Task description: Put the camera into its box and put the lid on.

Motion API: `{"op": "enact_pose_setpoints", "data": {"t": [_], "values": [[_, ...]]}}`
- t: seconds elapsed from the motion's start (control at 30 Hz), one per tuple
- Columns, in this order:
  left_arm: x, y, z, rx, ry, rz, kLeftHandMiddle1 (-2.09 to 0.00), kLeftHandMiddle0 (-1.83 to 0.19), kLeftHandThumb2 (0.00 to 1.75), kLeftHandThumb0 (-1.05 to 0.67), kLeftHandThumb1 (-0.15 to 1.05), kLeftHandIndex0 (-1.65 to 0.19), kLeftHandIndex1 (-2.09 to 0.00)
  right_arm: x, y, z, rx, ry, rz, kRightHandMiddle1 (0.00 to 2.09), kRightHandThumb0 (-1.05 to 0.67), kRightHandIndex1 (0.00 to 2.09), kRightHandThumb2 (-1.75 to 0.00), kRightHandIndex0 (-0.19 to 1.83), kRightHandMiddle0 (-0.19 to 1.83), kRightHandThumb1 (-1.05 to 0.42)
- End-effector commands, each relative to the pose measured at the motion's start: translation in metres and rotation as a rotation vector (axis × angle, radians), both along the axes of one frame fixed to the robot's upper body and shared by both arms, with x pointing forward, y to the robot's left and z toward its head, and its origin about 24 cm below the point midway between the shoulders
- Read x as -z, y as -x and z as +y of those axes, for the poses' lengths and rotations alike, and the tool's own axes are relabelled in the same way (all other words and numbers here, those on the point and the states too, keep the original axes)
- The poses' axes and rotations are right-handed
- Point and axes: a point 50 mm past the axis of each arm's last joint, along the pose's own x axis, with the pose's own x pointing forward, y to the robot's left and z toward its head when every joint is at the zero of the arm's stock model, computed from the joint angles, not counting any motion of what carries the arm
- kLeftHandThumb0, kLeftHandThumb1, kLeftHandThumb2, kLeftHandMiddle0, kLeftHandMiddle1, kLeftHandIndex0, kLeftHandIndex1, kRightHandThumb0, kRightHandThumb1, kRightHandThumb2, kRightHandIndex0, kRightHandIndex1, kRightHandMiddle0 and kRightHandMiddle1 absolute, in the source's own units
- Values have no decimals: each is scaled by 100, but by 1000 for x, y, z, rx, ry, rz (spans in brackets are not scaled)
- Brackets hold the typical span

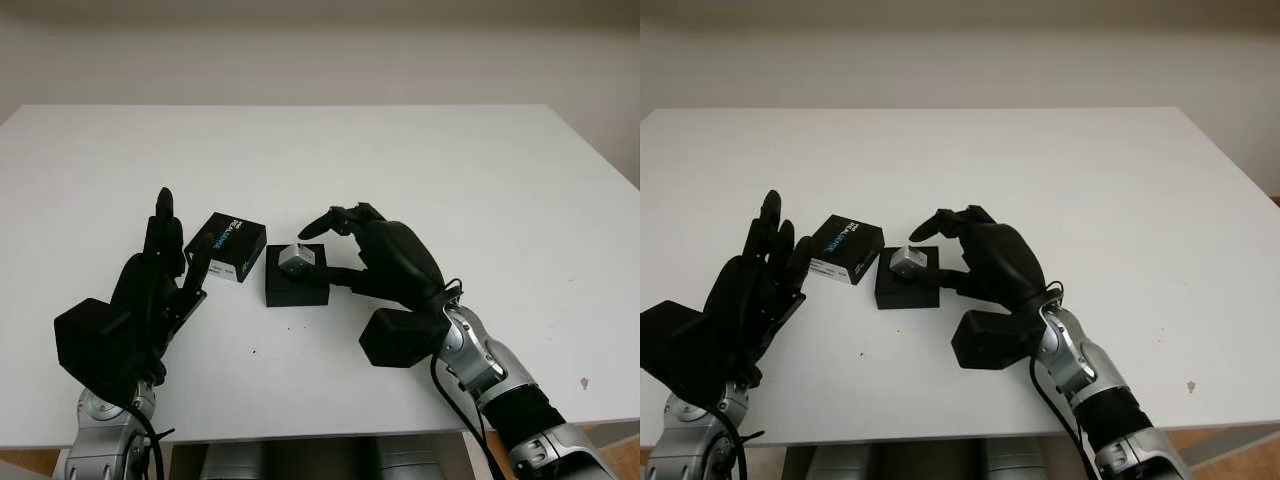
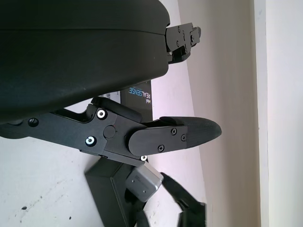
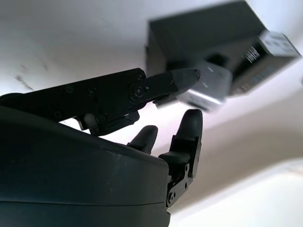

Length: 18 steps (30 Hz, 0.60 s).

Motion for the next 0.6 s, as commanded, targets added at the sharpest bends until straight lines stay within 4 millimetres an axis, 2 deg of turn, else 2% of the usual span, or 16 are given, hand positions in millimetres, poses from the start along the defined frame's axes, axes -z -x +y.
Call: {"op": "enact_pose_setpoints", "data": {"t": [0.0,0.37,0.57], "values": [[-2,0,-1,-1,3,-22,-3,19,50,-58,105,19,-4,-5,-6,2,-5,25,-17,79,-51,78,-14,12,20,-105],[-1,3,-1,-14,-1,-17,-5,18,49,-59,105,18,-5,-4,-10,7,-27,71,3,55,-54,60,-15,16,26,-105],[0,2,-1,-11,1,-15,-4,19,49,-59,105,19,-5,-9,-9,6,-46,59,3,52,-53,57,-15,17,28,-105]]}}
